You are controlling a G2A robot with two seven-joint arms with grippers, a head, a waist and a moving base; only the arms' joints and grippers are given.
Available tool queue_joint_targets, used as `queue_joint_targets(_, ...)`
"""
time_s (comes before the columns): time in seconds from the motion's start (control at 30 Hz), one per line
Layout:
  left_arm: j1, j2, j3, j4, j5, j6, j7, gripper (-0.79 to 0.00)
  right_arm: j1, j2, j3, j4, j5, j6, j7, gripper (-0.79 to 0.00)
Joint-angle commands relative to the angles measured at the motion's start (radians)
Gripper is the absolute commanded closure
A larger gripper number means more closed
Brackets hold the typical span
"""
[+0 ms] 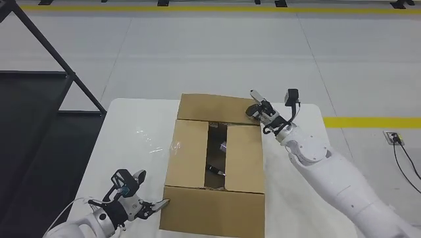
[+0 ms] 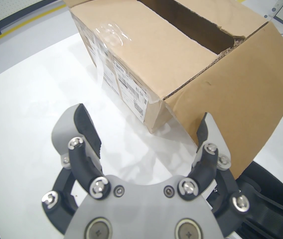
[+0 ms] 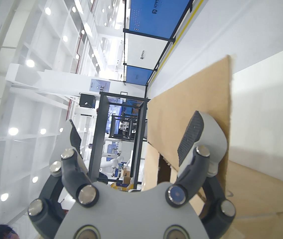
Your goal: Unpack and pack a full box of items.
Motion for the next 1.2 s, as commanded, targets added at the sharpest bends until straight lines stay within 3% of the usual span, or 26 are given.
queue_joint_targets(0.0,0.000,0.000,0.000,0.000,0.000,0.000,0.000,-0.785,0.009,-0.019,-0.010,0.029,-0.007,0.027,0.016,-0.785)
queue_joint_targets(0.13,0.000,0.000,0.000,0.000,0.000,0.000,0.000,-0.785,0.025,-0.048,-0.011,0.082,-0.012,0.043,0.049,-0.785)
queue_joint_targets(0.4,0.000,0.000,0.000,0.000,0.000,0.000,0.000,-0.785,0.032,-0.079,0.034,0.140,-0.020,-0.023,0.052,-0.785)
queue_joint_targets(0.57,0.000,0.000,0.000,0.000,0.000,0.000,0.000,-0.785,0.013,-0.079,0.092,0.127,-0.016,-0.124,0.042,-0.785)
queue_joint_targets(0.73,0.000,0.000,0.000,0.000,0.000,0.000,0.000,-0.785,-0.035,-0.059,0.163,0.012,0.026,-0.172,0.174,-0.785)
queue_joint_targets(0.93,0.008,0.000,-0.035,-0.002,-0.063,0.073,0.058,-0.785,-0.102,-0.022,0.236,-0.170,0.027,-0.083,0.388,-0.785)
queue_joint_targets(1.17,0.014,0.001,-0.108,0.023,-0.166,0.171,0.078,-0.785,-0.150,0.001,0.269,-0.292,-0.063,0.100,0.498,-0.785)
